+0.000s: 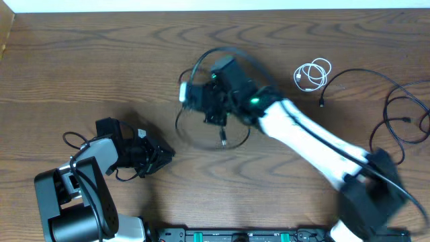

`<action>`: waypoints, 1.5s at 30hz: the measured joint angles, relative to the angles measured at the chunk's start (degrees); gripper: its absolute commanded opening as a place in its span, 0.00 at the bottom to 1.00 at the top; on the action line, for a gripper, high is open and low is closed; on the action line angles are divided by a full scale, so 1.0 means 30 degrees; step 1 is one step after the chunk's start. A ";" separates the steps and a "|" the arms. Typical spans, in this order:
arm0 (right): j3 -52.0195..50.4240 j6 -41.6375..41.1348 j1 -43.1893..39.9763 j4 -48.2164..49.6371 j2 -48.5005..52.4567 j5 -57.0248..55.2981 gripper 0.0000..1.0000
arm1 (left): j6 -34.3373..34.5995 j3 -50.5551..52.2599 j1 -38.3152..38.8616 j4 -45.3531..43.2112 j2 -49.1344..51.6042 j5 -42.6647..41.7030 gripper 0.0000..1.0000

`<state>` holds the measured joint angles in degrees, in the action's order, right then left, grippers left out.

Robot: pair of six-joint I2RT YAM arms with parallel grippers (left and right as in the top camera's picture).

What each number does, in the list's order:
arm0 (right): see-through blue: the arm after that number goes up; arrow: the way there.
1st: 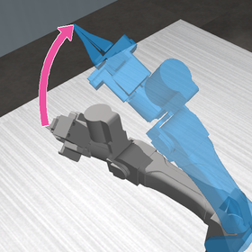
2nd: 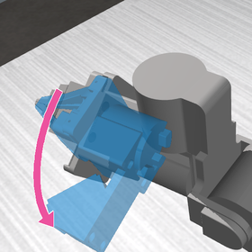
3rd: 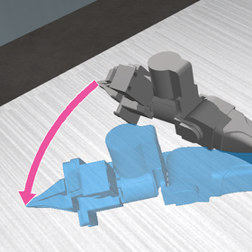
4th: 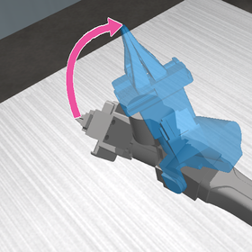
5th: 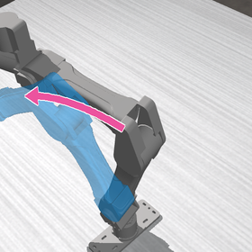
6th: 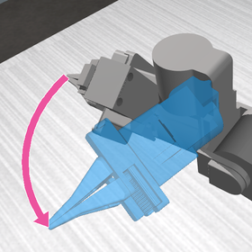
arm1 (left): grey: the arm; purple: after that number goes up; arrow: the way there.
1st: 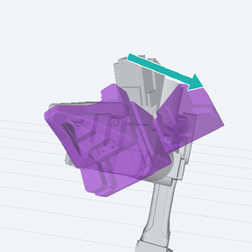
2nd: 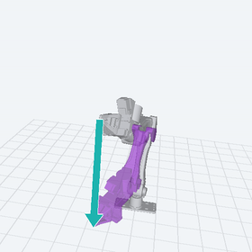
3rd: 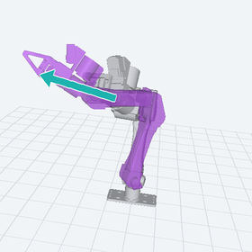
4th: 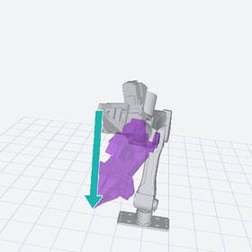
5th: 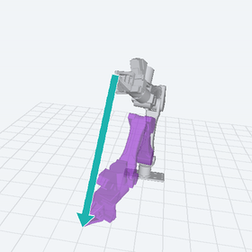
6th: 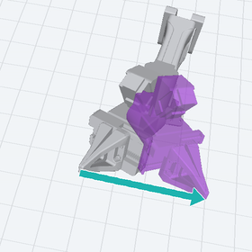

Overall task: Untangle cables
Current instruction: 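Carry the black cable to the upper right with the right gripper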

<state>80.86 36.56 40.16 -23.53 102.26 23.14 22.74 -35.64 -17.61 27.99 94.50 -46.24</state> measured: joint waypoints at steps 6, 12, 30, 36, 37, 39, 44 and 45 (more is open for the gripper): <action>0.0000 -0.1814 -0.1333 -0.0911 -0.4422 -0.2477 0.01 | 0.0058 0.0000 -0.0007 -0.0015 0.0000 0.0000 0.22; 0.0015 -0.3956 -0.3883 -0.3577 -0.7686 -0.7060 0.01 | 0.0058 0.0015 -0.0007 -0.0044 0.0000 -0.0007 0.23; 0.0000 -1.0098 -1.4484 -0.9515 -0.4546 -0.9209 0.01 | 0.0066 0.0036 -0.0007 -0.0175 0.0000 -0.0066 0.23; 0.0000 -1.0382 -1.5220 -0.9530 -0.2091 -0.8845 0.01 | 0.0066 0.0036 -0.0007 -0.0175 0.0000 -0.0066 0.23; 0.0000 -1.0389 -1.5293 -0.9537 -0.1763 -0.8845 0.01 | 0.0066 0.0036 -0.0007 -0.0175 0.0000 -0.0066 0.23; -0.0007 -1.0404 -1.5402 -0.9537 -0.1311 -0.8845 0.01 | 0.0066 0.0036 -0.0007 -0.0175 0.0000 -0.0066 0.23; -0.0007 -1.0462 -1.5824 -0.8925 -0.0794 -0.9311 0.01 | 0.0066 0.0036 -0.0007 -0.0175 0.0000 -0.0066 0.23; -0.0007 -1.0469 -1.5963 -0.8663 -0.0656 -0.9304 0.01 | 0.0066 0.0036 -0.0007 -0.0175 0.0000 -0.0066 0.23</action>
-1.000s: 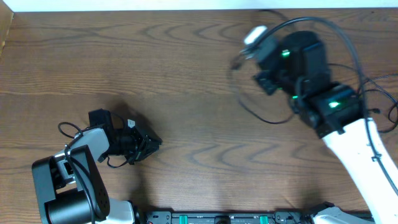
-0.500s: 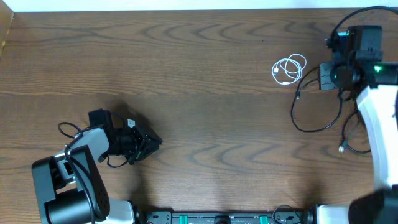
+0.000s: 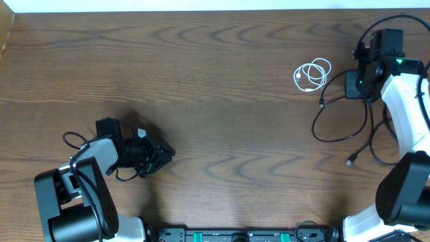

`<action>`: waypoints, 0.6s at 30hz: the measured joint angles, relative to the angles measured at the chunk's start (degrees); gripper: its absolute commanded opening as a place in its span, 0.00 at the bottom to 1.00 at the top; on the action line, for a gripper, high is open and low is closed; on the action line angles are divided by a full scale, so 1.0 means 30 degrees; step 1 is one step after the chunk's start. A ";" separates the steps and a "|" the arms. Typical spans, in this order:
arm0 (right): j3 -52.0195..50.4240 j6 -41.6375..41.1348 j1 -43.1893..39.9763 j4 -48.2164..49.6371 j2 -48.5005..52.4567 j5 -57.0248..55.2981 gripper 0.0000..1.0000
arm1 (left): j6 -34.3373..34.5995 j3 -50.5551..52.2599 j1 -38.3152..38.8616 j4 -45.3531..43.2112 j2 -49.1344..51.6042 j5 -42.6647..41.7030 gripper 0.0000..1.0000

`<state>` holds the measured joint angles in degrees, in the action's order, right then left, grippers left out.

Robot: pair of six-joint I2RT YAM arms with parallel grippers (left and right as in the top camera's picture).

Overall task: Untangle cables
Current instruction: 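Carry the black cable to the upper right with the right gripper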

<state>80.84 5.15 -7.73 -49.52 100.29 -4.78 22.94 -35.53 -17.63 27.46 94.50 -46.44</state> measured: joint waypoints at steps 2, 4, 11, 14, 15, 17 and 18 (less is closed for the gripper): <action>0.0000 -0.0007 -0.0219 0.0612 0.0342 0.0175 0.01 | -0.0007 0.0000 0.0000 -0.0007 0.0000 0.0000 0.23; -0.0007 -0.0044 -0.0510 0.1443 0.0721 0.0925 0.01 | 0.0000 0.0000 0.0000 -0.0007 0.0000 0.0000 0.23; -0.0022 -0.0510 -0.2885 0.6586 0.1727 0.7868 0.01 | 0.0000 0.0000 0.0000 -0.0015 0.0000 -0.0007 0.23; -0.0029 -0.1005 -0.3920 0.7832 0.1778 0.9726 0.01 | 0.0000 0.0000 0.0000 -0.0022 0.0000 -0.0007 0.23; -0.0029 -0.1100 -0.4218 0.8218 0.1778 1.0251 0.01 | 0.0000 0.0007 0.0000 -0.0022 0.0000 -0.0007 0.23; -0.0029 -0.1173 -0.4765 0.8386 0.1778 1.1191 0.01 | 0.0000 0.0007 0.0000 -0.0022 0.0000 -0.0007 0.23; -0.0029 -0.1202 -0.4925 0.8262 0.1785 1.1475 0.02 | 0.0000 0.0007 0.0000 -0.0022 0.0000 -0.0007 0.23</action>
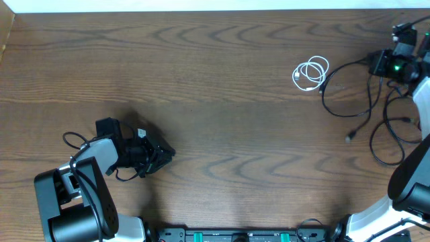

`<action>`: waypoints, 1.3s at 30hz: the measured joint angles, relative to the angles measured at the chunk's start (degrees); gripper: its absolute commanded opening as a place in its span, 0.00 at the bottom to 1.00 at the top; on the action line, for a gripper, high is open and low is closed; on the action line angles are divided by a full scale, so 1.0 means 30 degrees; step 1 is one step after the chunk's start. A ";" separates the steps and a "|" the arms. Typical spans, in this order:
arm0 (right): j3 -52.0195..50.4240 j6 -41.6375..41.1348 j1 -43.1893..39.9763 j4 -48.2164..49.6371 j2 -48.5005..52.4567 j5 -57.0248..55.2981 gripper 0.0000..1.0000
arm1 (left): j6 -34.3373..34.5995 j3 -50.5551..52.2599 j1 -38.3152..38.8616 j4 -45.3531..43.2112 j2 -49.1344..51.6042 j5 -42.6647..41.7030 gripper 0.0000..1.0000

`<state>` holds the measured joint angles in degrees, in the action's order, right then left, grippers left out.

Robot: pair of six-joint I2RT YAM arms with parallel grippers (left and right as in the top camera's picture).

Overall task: Untangle cables
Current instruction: 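Carry the black cable to the upper right with the right gripper, then lower the black cable at the right edge and open the right gripper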

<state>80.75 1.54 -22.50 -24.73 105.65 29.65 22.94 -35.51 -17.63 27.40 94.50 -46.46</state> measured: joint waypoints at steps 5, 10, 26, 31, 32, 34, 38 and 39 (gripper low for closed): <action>0.0000 -0.0189 -0.0408 -0.1486 0.0262 0.0124 0.08 | 0.0095 0.0000 0.0000 -0.0007 0.0000 0.0000 0.23; 0.0000 -0.0379 -0.0474 -0.2186 0.0772 -0.0729 0.39 | 0.0219 0.0000 0.0000 -0.0015 0.0000 0.0000 0.23; -0.0007 -0.2557 -0.0860 -0.6543 0.1588 -0.3570 0.99 | 0.0277 0.0000 0.0000 -0.0022 0.0000 -0.0007 0.24; 0.0568 -0.3024 -0.1282 -1.0506 0.1588 -0.5960 0.99 | 0.0277 0.0000 0.0000 -0.0029 0.0000 -0.0015 0.24; 0.0831 -0.3133 -0.1282 -1.1293 0.1588 -0.6601 0.99 | 0.0277 0.0000 0.0000 -0.0036 0.0000 -0.0022 0.24; 0.1494 -0.3453 -0.1260 -1.3027 0.1588 -0.8225 0.99 | 0.0277 0.0000 0.0000 -0.0044 0.0000 -0.0022 0.24; 0.2361 -0.4058 -0.1027 -1.5635 0.1537 -0.9967 0.99 | 0.0291 0.0000 0.0000 -0.0058 0.0000 -0.0036 0.24; 0.2433 -0.4160 -0.0918 -1.5890 0.1530 -1.0061 0.99 | 0.0291 0.0000 0.0000 -0.0058 0.0000 -0.0044 0.24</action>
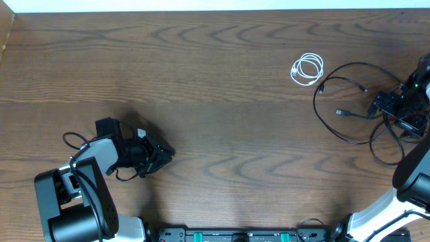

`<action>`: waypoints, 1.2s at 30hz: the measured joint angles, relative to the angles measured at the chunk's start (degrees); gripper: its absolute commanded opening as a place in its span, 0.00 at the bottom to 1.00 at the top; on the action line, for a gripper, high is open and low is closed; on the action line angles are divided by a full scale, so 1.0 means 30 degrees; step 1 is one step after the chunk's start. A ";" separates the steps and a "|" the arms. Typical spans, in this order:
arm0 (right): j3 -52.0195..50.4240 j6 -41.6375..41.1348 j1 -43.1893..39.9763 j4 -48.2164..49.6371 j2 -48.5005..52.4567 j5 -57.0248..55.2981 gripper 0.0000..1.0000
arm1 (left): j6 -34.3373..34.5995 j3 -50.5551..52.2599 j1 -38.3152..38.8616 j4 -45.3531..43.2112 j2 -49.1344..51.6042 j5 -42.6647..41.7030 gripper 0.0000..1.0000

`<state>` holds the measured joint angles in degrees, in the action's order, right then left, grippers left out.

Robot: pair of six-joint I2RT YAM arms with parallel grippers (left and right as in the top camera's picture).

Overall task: Untangle cables
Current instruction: 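Lower the black cable at the right edge and open the right gripper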

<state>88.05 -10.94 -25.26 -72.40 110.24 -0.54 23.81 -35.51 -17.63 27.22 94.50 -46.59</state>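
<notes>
Black cables (pixel 349 101) lie in loose loops at the right side of the table, their plug ends (pixel 339 112) pointing left. My right gripper (pixel 384 105) is low among them, where the loops meet; dark strands run into it and hide how its jaws stand. A small white cable (pixel 308 69) lies coiled on its own just left of the black loops. My left gripper (pixel 161 154) rests at the lower left, far from every cable, fingers closed to a point with nothing in them.
The wooden table (pixel 222 101) fills the view. More black cable (pixel 386 151) trails along the right edge beside the right arm's base (pixel 413 175). The left arm's base (pixel 74 202) sits at the lower left corner.
My right gripper has moved from the far right upper edge down toward the near side. The black loop has spread wider to the left. The white coil and left arm are unchanged.
My right gripper was first over a black cable loop at the table's middle. Later it was at the right side with that cable hanging from it, then at the far right edge. Now it sits low among the black loops on the right. The left arm never moved.
</notes>
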 measured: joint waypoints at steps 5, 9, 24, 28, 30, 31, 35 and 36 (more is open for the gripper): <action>0.0029 -0.0248 0.0561 0.1537 -0.0007 0.2062 0.99 | 0.0000 0.0000 0.0000 -0.0007 0.0000 -0.0015 0.25; 0.0044 0.0925 0.0976 0.1814 -0.0007 0.7752 0.99 | 0.0051 0.0000 0.0000 -0.0015 0.0000 -0.0029 0.29; 0.0051 0.0291 0.1246 0.3920 -0.0007 0.8553 0.99 | 0.0117 -0.0022 -0.0007 -0.0131 -0.0007 -0.0437 0.36; 0.0051 0.0284 0.1239 0.3934 -0.0007 0.5887 0.99 | 0.0102 -0.0036 -0.0007 -0.0160 -0.0022 -0.0546 0.45; 0.0051 0.0284 0.1239 0.3934 -0.0007 0.5224 0.99 | 0.0117 -0.0087 0.0007 -0.0175 -0.0044 -0.0685 0.50; 0.0051 0.0284 0.1239 0.3934 -0.0007 0.4932 0.99 | 0.0131 -0.0109 0.0000 -0.0197 -0.0036 -0.0823 0.51; 0.0051 0.0284 0.1239 0.3934 -0.0007 0.4357 0.99 | 0.0182 -0.0124 0.0000 -0.0226 -0.0036 -0.0976 0.52; 0.0051 0.0284 0.1239 0.3934 -0.0007 0.4262 0.99 | 0.0189 -0.0131 0.0000 -0.0226 -0.0036 -0.0984 0.52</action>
<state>88.20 -10.09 -21.54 -60.60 110.21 12.25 24.38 -35.90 -17.63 26.55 94.39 -49.54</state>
